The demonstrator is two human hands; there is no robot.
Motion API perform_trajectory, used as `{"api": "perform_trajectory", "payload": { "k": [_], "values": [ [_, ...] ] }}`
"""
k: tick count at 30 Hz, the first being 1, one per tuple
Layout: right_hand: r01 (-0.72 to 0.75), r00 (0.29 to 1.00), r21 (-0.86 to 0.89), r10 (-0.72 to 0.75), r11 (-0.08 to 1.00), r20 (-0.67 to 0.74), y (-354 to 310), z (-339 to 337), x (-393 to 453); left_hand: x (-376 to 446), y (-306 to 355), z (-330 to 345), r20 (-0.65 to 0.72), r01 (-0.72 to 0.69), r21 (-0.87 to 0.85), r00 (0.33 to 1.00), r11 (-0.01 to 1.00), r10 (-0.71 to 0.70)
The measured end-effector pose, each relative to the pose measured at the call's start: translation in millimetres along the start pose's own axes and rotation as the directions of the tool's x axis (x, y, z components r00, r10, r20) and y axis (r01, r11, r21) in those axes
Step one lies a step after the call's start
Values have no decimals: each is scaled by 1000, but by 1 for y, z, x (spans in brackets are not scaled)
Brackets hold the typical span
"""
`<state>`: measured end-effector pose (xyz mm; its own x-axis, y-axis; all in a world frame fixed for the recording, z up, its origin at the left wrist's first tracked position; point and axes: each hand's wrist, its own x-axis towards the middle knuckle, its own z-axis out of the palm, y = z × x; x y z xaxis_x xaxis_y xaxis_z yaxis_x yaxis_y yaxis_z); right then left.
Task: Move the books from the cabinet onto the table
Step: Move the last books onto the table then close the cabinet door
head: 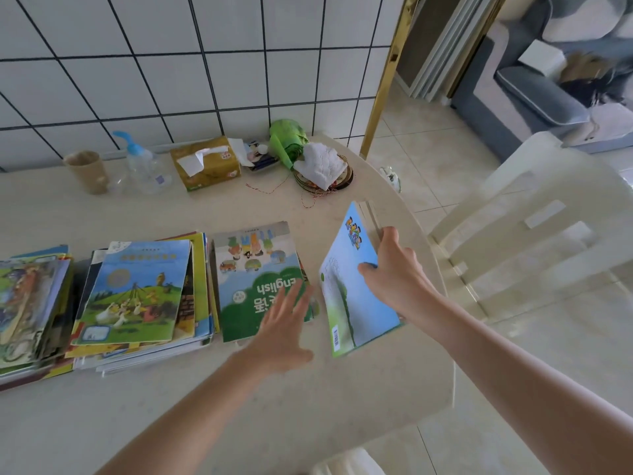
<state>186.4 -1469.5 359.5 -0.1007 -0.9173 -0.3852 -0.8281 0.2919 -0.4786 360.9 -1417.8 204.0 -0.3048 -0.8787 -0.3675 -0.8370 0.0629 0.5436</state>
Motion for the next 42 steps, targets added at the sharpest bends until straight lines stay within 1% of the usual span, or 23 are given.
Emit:
{"api": "perform_trajectory", "payload": {
  "k": [2,3,4,5,7,8,10,12,14,17,19,21,22,23,24,25,27,28,29,31,33,38,42],
  "values": [
    [-13,1000,32,13,999,2,-2,4,-4,-15,15,23,36,-68,-80,997,995,71],
    [-23,1000,59,23,998,0,-4,6,-6,-20,22,35,3,-112,-125,994,986,113],
    [-39,999,92,39,995,-1,-5,9,-7,-23,27,48,-79,-160,-185,986,970,147],
    [-58,998,131,58,990,0,-6,11,-9,-25,32,58,-187,-196,-259,971,946,150],
    [-80,997,193,78,978,14,-6,15,-13,-26,41,75,-394,-235,-367,916,900,78],
    [-80,997,211,76,974,24,-6,18,-16,-26,44,81,-464,-237,-392,885,889,31],
    [-72,997,243,62,967,49,-5,22,-23,-26,54,85,-554,-230,-421,831,877,-48],
    [-78,995,277,57,958,82,-5,26,-27,-25,58,84,-603,-222,-430,792,875,-95],
    [-104,990,316,68,943,123,-4,27,-27,-26,56,83,-624,-206,-425,772,881,-121],
    [-174,981,397,121,901,154,-3,28,-25,-27,53,77,-622,-205,-452,770,868,-142],
    [-226,969,466,149,855,196,-3,27,-26,-28,47,72,-592,-198,-494,790,847,-160],
    [-281,948,509,153,814,278,-1,22,-28,-29,36,68,-544,-144,-530,813,835,-206],
    [-288,941,494,145,820,307,4,18,-27,-30,29,67,-510,-105,-548,828,830,-232],
    [-274,943,468,137,840,304,11,13,-25,-30,23,68,-489,-89,-552,840,829,-236],
    [-233,957,437,125,869,262,23,10,-19,-29,17,69,-472,-81,-560,849,825,-236],
    [-173,976,383,106,908,190,35,6,-13,-28,15,67,-468,-83,-560,853,824,-232],
    [-40,997,198,25,979,79,65,5,5,-28,13,65,-449,-77,-556,866,828,-221],
    [8,995,143,-22,990,99,77,8,12,-28,12,65,-428,-75,-567,878,821,-216],
    [61,985,139,-82,988,149,88,13,19,-30,10,66,-413,-69,-569,886,820,-211],
    [157,942,183,-203,970,267,96,23,29,-35,9,67,-405,-77,-565,894,822,-194],
    [214,895,199,-273,957,352,99,33,42,-42,11,66,-434,-130,-560,887,818,-156],
    [149,870,243,-244,959,429,101,34,71,-44,16,54,-519,-201,-576,839,792,-164],
    [178,870,313,-298,933,393,95,36,80,-45,21,43,-544,-230,-579,824,782,-160]
  ]
}}
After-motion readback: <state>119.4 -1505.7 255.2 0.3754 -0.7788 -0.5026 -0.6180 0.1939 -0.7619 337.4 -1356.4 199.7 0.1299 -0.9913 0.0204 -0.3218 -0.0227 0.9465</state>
